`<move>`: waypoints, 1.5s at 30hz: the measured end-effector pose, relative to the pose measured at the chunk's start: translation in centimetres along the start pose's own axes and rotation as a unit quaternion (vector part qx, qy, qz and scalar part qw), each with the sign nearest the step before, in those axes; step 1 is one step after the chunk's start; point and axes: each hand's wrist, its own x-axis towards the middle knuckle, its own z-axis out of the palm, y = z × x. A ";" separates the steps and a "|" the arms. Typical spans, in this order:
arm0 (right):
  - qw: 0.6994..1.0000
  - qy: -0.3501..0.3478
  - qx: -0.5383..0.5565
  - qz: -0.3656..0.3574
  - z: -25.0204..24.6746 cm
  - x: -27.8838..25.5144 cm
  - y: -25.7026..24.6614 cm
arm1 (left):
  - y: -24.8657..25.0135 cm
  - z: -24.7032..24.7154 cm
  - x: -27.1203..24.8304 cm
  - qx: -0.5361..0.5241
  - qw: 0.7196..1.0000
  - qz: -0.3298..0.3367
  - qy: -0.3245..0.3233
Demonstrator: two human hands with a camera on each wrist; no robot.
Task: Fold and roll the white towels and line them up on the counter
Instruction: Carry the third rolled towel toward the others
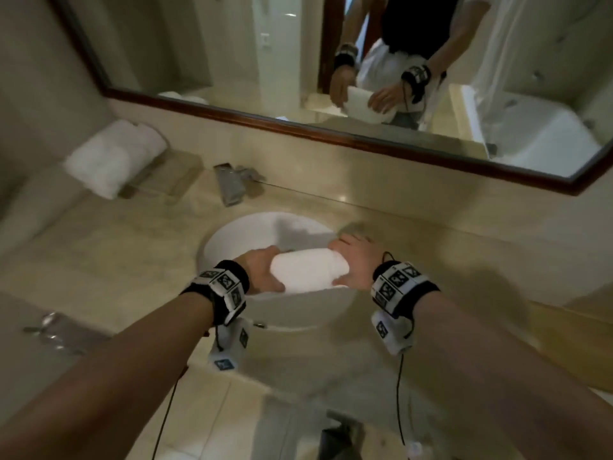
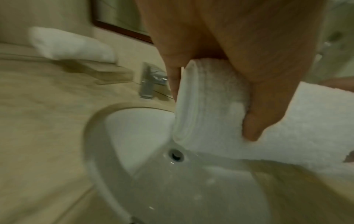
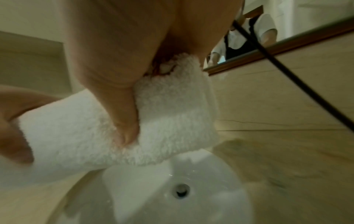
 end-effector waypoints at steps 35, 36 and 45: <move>0.936 0.142 0.321 0.018 -1.2 50.4 -28.2 | -39.3 -15.7 16.2 -0.060 0.899 -0.215 0.376; 0.936 0.145 0.319 0.037 -1.3 51.3 -28.5 | -39.5 -15.6 17.0 -0.058 0.901 -0.216 0.371; 0.959 0.118 0.233 0.109 -0.3 56.1 -29.8 | -41.2 -14.8 19.9 -0.033 0.897 -0.204 0.392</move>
